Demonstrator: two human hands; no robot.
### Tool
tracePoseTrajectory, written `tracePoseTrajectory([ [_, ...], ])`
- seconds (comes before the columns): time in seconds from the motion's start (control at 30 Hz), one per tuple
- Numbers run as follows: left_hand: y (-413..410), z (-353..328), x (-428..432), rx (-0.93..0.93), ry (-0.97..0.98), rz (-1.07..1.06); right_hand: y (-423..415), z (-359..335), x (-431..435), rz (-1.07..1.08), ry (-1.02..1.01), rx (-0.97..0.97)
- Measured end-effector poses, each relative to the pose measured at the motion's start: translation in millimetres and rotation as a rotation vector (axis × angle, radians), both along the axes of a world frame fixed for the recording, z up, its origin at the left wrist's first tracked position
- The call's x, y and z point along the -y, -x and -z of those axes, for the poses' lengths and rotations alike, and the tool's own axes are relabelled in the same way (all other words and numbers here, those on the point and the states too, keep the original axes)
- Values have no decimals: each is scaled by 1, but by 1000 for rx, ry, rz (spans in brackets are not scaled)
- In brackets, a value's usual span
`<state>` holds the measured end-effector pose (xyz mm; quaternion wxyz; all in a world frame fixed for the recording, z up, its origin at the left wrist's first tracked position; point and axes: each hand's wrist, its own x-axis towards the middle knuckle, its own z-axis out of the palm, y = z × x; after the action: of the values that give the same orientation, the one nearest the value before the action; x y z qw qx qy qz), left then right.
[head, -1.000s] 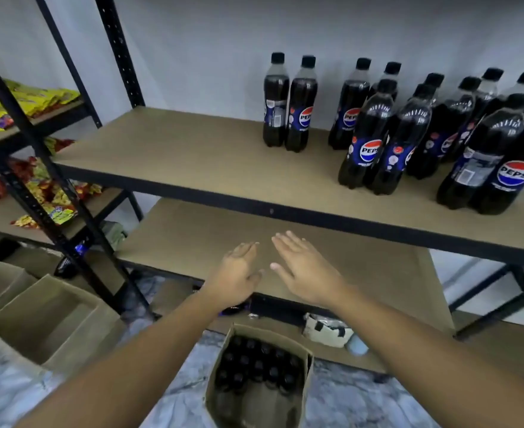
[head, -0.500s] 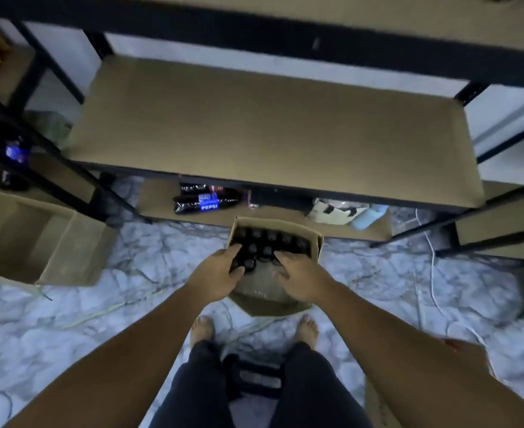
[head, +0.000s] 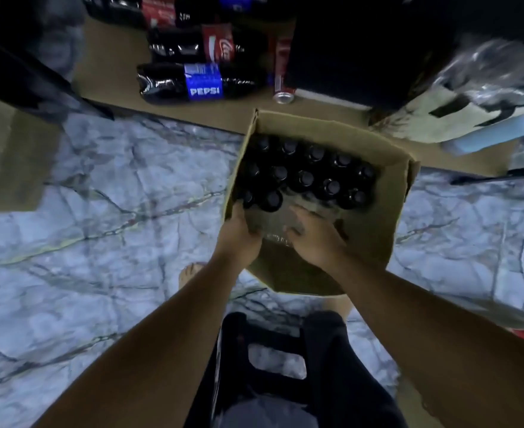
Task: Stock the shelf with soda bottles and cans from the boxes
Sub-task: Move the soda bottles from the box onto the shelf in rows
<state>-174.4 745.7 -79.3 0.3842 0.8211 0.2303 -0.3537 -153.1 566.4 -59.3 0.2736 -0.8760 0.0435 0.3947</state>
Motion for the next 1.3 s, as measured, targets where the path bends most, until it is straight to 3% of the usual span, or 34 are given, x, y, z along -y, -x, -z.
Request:
tracePoseTrajectory([
  [0.17,-14,61,20,41,146,-379,-9,66,-5,16,-66,79],
  [0.3,-24,93,18,40,187,-505,-17,93,-12,32,-93,213],
  [0.53,-6,58,22,211,148,-444,-21,85,-8,63,-124,245],
  [0.7,12,-28,22,277,141,-358,-2,3,15,103,-153,327],
  [0.97,8,-225,8,411,61,120,33,-199,36,366,-284,453],
  [1.1,2,-324,5,498,128,224,36,-299,40,416,-395,507],
  [1.3,-12,-457,8,751,181,360,42,-424,42,450,-450,668],
])
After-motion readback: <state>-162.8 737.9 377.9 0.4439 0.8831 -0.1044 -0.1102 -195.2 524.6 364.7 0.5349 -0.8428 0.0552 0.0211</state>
